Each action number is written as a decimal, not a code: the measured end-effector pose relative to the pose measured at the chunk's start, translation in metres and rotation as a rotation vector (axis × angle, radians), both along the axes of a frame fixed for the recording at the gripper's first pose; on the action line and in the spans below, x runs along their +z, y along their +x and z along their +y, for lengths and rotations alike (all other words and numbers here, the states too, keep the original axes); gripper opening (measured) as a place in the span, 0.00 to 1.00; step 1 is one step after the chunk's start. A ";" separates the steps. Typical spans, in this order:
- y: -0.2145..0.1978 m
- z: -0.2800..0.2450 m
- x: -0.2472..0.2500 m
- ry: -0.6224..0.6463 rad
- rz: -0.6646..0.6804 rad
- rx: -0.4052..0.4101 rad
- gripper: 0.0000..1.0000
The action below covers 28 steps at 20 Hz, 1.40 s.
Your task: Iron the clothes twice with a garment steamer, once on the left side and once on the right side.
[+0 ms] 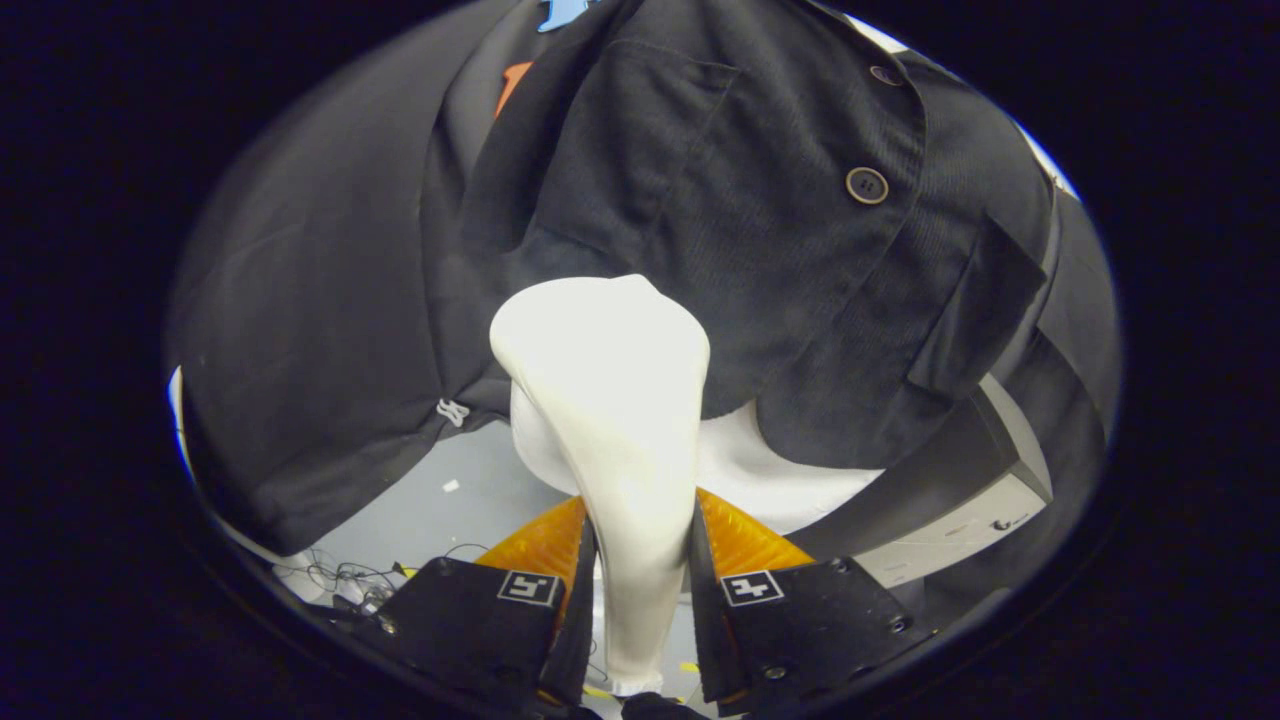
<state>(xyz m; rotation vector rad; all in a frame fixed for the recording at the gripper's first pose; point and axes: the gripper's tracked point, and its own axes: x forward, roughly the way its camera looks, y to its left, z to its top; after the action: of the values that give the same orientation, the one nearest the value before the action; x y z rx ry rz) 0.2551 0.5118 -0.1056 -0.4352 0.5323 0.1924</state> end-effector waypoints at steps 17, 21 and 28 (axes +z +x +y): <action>-0.086 -0.196 0.124 0.322 -0.169 0.003 0.45; -0.120 -0.289 0.144 0.391 -0.237 -0.058 0.45; -0.176 -0.441 0.146 0.460 -0.281 -0.155 0.45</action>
<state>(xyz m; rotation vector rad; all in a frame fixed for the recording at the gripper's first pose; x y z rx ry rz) 0.0792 0.0706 0.0400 0.0298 0.2314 0.0969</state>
